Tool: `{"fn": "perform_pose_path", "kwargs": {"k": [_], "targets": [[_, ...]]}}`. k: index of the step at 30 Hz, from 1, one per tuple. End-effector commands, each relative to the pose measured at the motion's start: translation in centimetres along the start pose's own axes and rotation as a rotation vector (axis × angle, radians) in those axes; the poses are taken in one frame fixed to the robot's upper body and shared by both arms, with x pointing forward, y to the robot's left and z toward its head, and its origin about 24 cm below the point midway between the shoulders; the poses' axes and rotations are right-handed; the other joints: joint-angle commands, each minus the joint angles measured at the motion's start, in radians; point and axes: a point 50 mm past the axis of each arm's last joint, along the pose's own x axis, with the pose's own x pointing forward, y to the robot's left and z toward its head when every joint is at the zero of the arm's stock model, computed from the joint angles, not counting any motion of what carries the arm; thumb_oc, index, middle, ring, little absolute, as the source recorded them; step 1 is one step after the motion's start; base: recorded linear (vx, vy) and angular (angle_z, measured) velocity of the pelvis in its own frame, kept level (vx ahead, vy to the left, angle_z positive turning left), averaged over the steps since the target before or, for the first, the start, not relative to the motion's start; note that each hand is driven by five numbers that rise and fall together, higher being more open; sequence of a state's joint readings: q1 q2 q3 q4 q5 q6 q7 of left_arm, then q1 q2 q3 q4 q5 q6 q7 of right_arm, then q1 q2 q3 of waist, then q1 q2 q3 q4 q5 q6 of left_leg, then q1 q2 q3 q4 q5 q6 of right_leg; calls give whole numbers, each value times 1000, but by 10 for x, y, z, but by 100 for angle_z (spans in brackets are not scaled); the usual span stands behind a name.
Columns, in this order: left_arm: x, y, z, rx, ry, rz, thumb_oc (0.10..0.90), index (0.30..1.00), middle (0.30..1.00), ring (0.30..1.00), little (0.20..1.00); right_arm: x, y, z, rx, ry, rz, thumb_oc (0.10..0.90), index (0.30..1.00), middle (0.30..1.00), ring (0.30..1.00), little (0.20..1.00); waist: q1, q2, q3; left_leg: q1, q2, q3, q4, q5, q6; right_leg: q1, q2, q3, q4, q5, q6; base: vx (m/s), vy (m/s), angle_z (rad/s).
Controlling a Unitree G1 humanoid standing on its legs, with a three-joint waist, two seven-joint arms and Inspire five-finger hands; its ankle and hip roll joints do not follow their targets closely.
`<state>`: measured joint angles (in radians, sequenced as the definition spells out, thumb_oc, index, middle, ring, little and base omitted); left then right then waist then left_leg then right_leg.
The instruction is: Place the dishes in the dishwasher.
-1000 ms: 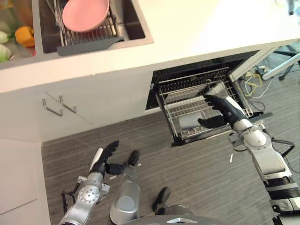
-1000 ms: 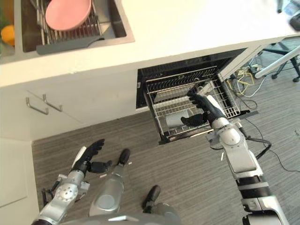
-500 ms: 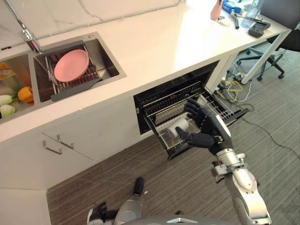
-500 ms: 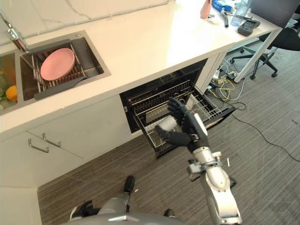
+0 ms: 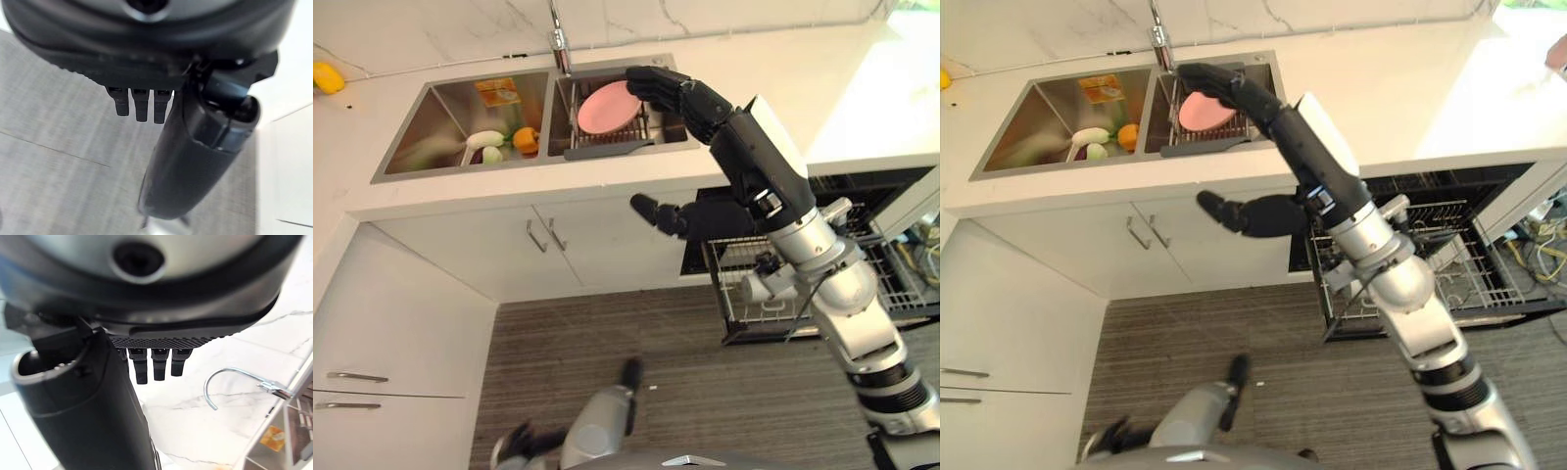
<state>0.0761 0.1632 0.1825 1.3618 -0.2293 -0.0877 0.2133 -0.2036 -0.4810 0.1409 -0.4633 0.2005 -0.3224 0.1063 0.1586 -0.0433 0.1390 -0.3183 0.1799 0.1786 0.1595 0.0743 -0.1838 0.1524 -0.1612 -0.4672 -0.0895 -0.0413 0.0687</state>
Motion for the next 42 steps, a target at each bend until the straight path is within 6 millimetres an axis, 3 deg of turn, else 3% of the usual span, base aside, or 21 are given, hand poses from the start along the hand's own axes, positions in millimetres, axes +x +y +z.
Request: {"fn": "perform_pose_path", "kwargs": {"k": [1,2,6,8,10,11,12,13,14,16,19,20,21,26,27,33,35,38,39,41,42], "targets": [[-2,-7,-1,109,-44,-22,800,900,900,900,900,-22,-18,12,-37,1,-132,800,900,900,900,900,-62,54,-71,197,88,40,-247,105,-9,-25,-118,29,2,72,150,222,363,36],[-4,-11,-4,101,-61,-29,800,900,900,900,900,-25,-22,10,-87,23,-143,800,900,900,900,900,-55,57,-100,196,26,-27,-247,65,12,-30,-158,29,2,94,164,289,481,33],[-1,-9,22,112,-131,-19,800,900,900,900,900,-28,-27,6,-134,38,-237,800,900,900,900,900,-60,15,-111,219,-72,-27,-247,11,76,-22,-243,51,70,187,159,224,347,10],[-1,-7,31,139,-162,-25,800,900,900,900,900,-29,-28,5,-152,36,-280,800,900,900,900,900,-60,18,-101,233,-102,-44,-247,-5,105,-68,-241,97,182,188,137,171,314,16],[0,-6,32,143,-166,-25,800,900,900,900,900,-30,-30,5,-162,31,-312,800,900,900,900,900,-72,34,-83,252,-113,-60,-247,-23,131,-153,-196,177,296,172,119,177,312,5],[0,-5,30,155,-154,-29,800,900,900,900,900,-36,-32,3,-177,57,-333,800,900,900,900,900,-100,49,-81,265,-119,-79,-247,-24,139,-195,-108,271,340,111,99,240,339,-8],[0,-6,25,201,-144,-47,800,900,900,900,900,-42,-33,4,-172,66,-348,800,900,900,900,900,-137,61,-73,278,-126,-104,-247,-23,146,-240,12,378,370,47,73,272,303,-5],[0,-6,20,211,-125,-51,800,900,900,900,900,-45,-35,6,-173,70,-363,800,900,900,900,900,-156,65,-68,292,-132,-113,-247,-34,144,-271,51,404,342,33,69,258,217,17],[-1,-9,18,246,-112,-56,800,900,900,900,900,-47,-34,3,-132,73,-387,800,900,900,900,900,-167,67,-61,302,-140,-118,-247,-41,146,-282,72,408,306,29,64,277,72,36],[-2,-15,20,229,-121,-59,800,900,900,900,900,-46,-36,-3,-147,89,-394,800,900,900,900,900,-182,56,-63,326,-148,-114,-247,-66,143,-294,67,369,127,82,69,241,-32,21],[-2,-17,19,219,-117,-68,800,900,900,900,900,-47,-37,-4,-163,95,-403,800,900,900,900,900,-191,57,-63,339,-150,-121,-247,-76,143,-309,73,380,91,103,75,131,-30,7],[-4,-26,19,224,-112,-95,800,900,900,900,900,-47,-40,-2,-195,94,-421,800,900,900,900,900,-210,60,-59,367,-152,-143,-247,-93,143,-307,67,431,71,120,88,317,-124,22],[-8,-39,17,214,-117,-114,800,900,900,900,900,-47,-42,-1,-249,102,-425,800,900,900,900,900,-205,53,-66,395,-152,-140,-247,-107,137,-262,48,414,27,148,92,243,-108,41],[-15,-52,14,203,-156,-175,800,900,900,900,900,-44,-47,-4,-316,132,-417,800,900,900,900,900,-197,72,-85,411,-135,-132,-247,-109,123,-222,42,397,2,144,87,113,-106,40],[-20,-60,12,258,-175,-221,800,900,900,900,900,-41,-50,-2,-359,142,-387,800,900,900,900,900,-199,88,-88,427,-114,-132,-247,-102,111,-190,51,392,2,126,70,150,-207,15],[-26,-60,11,273,-210,-242,800,900,900,900,900,-45,-56,-5,-386,198,-357,800,900,900,900,900,-198,113,-85,441,-88,-145,-245,-78,87,-162,67,378,2,103,50,95,-134,3],[-27,-62,13,296,-224,-239,800,900,900,900,900,-48,-59,-11,-395,256,-363,800,900,900,900,900,-205,125,-75,428,-70,-153,-184,-49,69,-152,81,382,2,86,35,83,-157,1],[-28,-67,39,249,-289,-244,800,900,900,900,900,-57,-63,-15,-412,323,-388,800,900,900,900,900,-215,99,-40,341,-53,-130,10,12,39,-136,69,373,2,80,17,1,-181,0],[-28,-65,39,250,-298,-236,800,900,900,900,900,-60,-64,-18,-432,359,-365,800,900,900,900,900,-200,84,-29,303,-104,-171,79,-11,49,-131,70,382,2,74,7,24,-183,-7],[-28,-65,39,250,-298,-236,800,900,900,900,900,-60,-64,-18,-432,359,-365,800,900,900,900,900,-200,83,-28,304,-105,-171,80,-12,49,-130,70,382,2,73,7,69,-60,-10],[-26,-63,38,229,-284,-215,800,900,900,900,900,-63,-64,-21,-445,402,-348,800,900,900,900,900,-193,79,-37,297,-121,-173,-30,-62,79,-124,67,392,2,62,16,105,-16,-14]]}}
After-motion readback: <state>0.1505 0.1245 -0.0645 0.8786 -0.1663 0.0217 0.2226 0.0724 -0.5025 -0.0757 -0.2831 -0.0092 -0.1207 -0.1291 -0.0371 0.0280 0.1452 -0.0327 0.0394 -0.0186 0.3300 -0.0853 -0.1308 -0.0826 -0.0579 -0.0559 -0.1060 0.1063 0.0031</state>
